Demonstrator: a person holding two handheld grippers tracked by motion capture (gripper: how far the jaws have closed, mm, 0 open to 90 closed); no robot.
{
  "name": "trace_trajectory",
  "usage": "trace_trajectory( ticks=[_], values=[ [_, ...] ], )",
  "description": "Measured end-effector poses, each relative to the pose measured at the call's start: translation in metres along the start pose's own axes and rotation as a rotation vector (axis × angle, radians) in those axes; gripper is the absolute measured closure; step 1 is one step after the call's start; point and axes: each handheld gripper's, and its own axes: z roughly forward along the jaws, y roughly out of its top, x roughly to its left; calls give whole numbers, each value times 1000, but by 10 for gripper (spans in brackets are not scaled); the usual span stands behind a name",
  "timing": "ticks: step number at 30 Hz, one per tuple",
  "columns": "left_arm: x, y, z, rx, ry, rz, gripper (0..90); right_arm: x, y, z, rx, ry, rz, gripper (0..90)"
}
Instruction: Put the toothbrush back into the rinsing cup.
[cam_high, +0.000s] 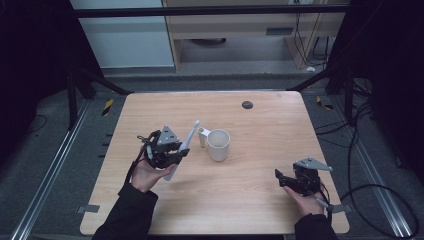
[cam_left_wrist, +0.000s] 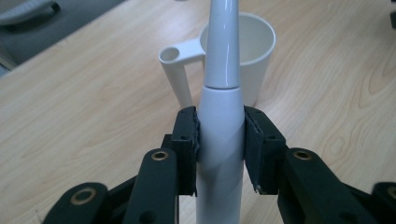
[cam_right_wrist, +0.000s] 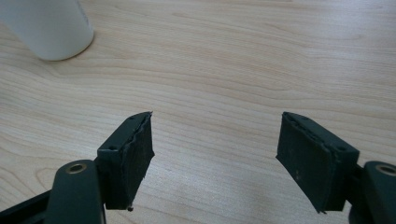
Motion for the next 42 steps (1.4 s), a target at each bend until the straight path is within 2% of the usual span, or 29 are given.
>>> trace_trajectory(
  ticks=[2, 9, 17, 26, 35, 42],
  values=[
    [0, 1, -4, -49, 27, -12, 670, 0, 0, 0, 0, -1, -1, 267],
    [-1, 5, -12, -163, 76, -36, 670, 0, 0, 1, -4, -4, -3, 267],
    [8, 15, -20, -273, 116, -80, 670, 1, -1, 0, -15, -9, -13, 266],
    [14, 27, -13, -363, 131, -117, 670, 1, -2, 1, -18, -13, -20, 265],
    [18, 39, -6, -461, 127, -169, 670, 1, -3, 2, -19, -16, -28, 264],
    [20, 48, 0, -516, 134, -192, 670, 1, -3, 2, -20, -16, -28, 264]
  ],
)
